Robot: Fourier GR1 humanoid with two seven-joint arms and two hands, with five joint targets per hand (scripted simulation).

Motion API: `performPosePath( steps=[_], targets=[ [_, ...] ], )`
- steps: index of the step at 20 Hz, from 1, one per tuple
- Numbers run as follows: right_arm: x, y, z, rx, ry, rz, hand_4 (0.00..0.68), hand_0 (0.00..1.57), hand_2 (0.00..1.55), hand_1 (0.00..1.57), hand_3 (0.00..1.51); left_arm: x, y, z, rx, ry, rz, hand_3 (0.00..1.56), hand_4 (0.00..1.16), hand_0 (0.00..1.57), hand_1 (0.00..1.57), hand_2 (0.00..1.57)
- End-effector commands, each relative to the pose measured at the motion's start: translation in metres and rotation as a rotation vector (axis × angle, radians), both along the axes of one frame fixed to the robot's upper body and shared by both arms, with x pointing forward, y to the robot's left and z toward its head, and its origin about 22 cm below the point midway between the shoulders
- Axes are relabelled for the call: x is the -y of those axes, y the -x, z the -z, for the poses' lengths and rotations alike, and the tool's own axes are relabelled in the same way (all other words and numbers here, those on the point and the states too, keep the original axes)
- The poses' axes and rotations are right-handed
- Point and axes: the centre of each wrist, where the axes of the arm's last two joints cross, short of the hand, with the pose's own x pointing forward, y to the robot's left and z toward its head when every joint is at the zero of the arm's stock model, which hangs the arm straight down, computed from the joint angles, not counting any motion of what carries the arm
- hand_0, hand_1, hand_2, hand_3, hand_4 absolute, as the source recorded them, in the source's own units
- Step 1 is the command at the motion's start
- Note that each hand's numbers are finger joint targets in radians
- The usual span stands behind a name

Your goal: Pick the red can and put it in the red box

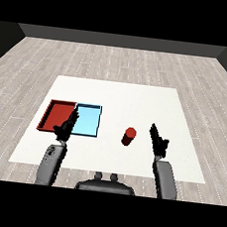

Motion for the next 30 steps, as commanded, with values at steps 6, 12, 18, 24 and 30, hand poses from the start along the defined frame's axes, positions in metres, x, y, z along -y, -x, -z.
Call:
performPosePath(
  steps=[6, 12, 18, 24, 30],
  targets=[
    [0.063, 0.022, -0.014, 0.050, -0.010, 0.010, 0.000, 0.00, 0.00, 0.00, 0.00, -0.008, 0.008, -0.001, -0.083, -0.042, -0.085, 0.00, 0.00, 0.00, 0.00, 0.00],
    [0.069, 0.031, -0.012, 0.409, -0.075, -0.035, 0.000, 0.00, 0.00, 0.00, 0.00, -0.003, 0.013, 0.001, 0.355, 0.091, -0.063, 0.00, 0.00, 0.00, 0.00, 0.00],
    [0.080, 0.021, 0.005, 0.414, -0.085, -0.052, 0.000, 0.00, 0.00, 0.00, 0.00, -0.024, 0.007, -0.014, 0.369, 0.084, -0.047, 0.00, 0.00, 0.00, 0.00, 0.00],
    [0.070, 0.026, 0.000, 0.376, -0.123, -0.074, 0.000, 0.00, 0.00, 0.00, 0.00, -0.021, 0.013, 0.011, 0.381, 0.102, -0.056, 0.00, 0.00, 0.00, 0.00, 0.00],
    [0.038, 0.014, 0.000, 0.358, -0.163, -0.100, 0.000, 0.00, 0.00, 0.00, 0.00, -0.002, 0.009, -0.001, 0.383, 0.110, -0.046, 0.00, 0.00, 0.00, 0.00, 0.00]
  ],
)
